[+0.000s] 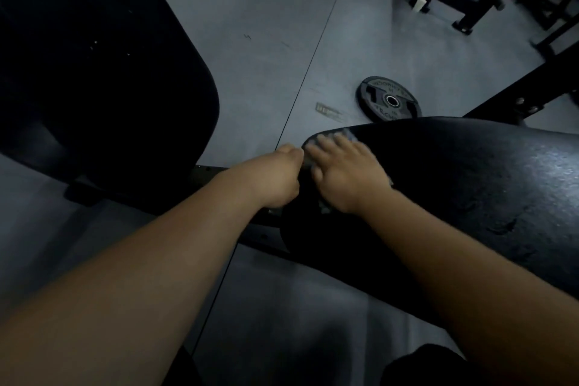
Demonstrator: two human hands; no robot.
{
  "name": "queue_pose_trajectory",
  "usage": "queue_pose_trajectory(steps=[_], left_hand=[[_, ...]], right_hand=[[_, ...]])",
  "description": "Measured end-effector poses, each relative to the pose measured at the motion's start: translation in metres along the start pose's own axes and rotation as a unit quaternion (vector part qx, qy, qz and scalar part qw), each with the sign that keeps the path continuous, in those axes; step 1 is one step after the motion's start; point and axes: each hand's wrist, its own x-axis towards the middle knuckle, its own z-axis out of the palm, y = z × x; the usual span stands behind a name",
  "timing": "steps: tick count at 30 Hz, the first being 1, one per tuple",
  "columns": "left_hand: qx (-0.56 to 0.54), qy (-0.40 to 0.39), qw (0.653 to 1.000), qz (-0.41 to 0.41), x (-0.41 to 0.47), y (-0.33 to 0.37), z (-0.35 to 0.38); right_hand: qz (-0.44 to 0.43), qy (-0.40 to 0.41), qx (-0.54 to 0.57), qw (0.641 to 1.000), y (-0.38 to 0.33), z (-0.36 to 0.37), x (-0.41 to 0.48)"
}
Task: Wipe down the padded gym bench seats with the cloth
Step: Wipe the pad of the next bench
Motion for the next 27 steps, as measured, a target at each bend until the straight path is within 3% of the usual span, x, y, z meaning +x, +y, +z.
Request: queue_pose_trajectory(steps=[2, 7, 10, 13, 18, 22, 24, 27], left_hand=[[-0.001, -0.004, 1.000, -0.004, 0.005, -0.005, 0.008], [-0.007, -0.040, 0.998, -0.048, 0.016, -0.021, 0.014], [-0.015, -0.038, 0.998, -0.042, 0.019, -0.026, 0.017], [0.048, 0.006, 0.998, -0.034, 0.019, -0.022, 0.018], [0.142, 0.065, 0.988, -0.023, 0.019, -0.017, 0.018], [0.167, 0.081, 0.982, -0.027, 0.008, -0.015, 0.017], [0.185, 0.076, 0.979, -0.042, 0.001, -0.018, 0.016], [0.198, 0.055, 0.975, -0.081, 0.001, -0.022, 0.005]], right_hand=[[0.053, -0.005, -0.005, 0.999, -0.007, 0.001, 0.027], [-0.055, -0.023, 0.015, 0.998, 0.002, 0.002, 0.001], [0.017, -0.011, -0.017, 1.000, 0.044, -0.006, 0.014], [0.079, 0.002, -0.041, 0.996, 0.033, -0.001, 0.031], [-0.099, -0.057, -0.023, 0.993, 0.020, -0.003, -0.019], [-0.001, -0.016, -0.038, 0.999, 0.051, -0.004, 0.024], [0.008, -0.005, -0.054, 0.998, 0.029, 0.000, 0.043], [-0.148, -0.011, -0.029, 0.988, -0.005, 0.003, 0.011]])
